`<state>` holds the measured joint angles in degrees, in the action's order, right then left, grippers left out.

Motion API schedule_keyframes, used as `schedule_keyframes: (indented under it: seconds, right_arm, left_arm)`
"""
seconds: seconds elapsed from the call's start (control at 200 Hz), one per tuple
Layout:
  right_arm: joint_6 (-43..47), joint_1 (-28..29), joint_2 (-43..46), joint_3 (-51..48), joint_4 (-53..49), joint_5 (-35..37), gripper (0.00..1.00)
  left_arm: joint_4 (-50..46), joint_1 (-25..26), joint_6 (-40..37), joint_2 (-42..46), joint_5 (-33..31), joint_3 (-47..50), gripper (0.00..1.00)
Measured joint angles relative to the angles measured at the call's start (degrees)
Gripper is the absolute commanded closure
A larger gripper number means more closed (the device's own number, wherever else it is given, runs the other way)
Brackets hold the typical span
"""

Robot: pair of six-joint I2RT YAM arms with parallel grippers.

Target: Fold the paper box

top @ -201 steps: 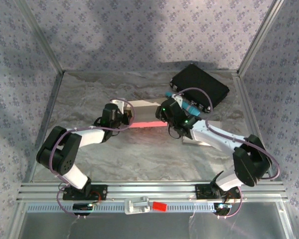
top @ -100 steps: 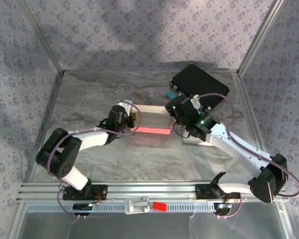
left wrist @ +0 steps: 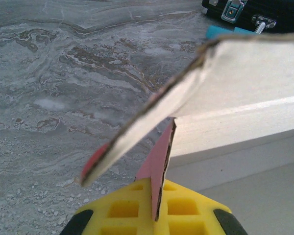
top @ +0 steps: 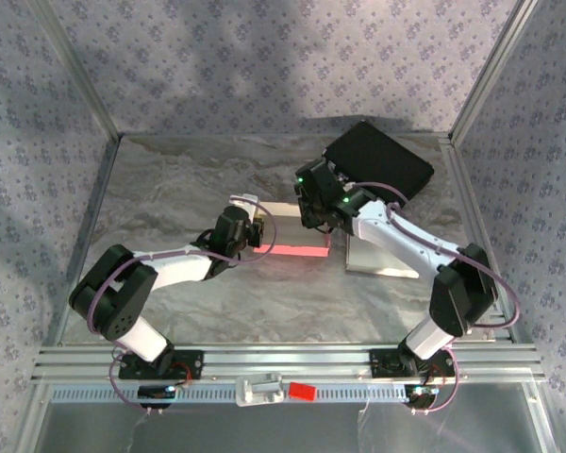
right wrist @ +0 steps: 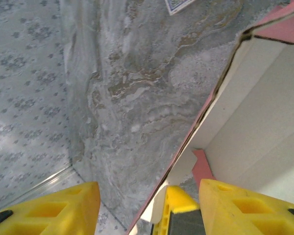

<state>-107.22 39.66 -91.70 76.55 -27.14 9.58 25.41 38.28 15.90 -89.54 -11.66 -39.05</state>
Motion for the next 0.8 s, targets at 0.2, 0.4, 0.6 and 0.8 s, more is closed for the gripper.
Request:
schedule_keyframes:
  seconds: [0.2,0.4,0.6,0.8]
  right_arm:
    - [-1.49,-1.90,-1.36,1.27,0.11,-2.82,0.50]
    - [-2.45,-4.11,-2.93,1.25,0.00,-6.51,0.62]
    - [-2.89,-4.39,-2.91,-0.11,0.07,-8.96,0.87]
    - [-3.17,-4.37,-0.98,-3.45,1.68,-10.86,0.97]
  left_arm:
    - [-0.31,0.44,-0.02,0.09,-0.66,0.00,0.98]
    - [-0.37,0.85,-0.02,0.09,-1.29,0.00,0.97]
    - [-0.94,1.01,-0.02,0.31,-1.68,0.00,0.89]
    - [-6.21,1.27,1.64,2.84,-1.86,0.04,0.73]
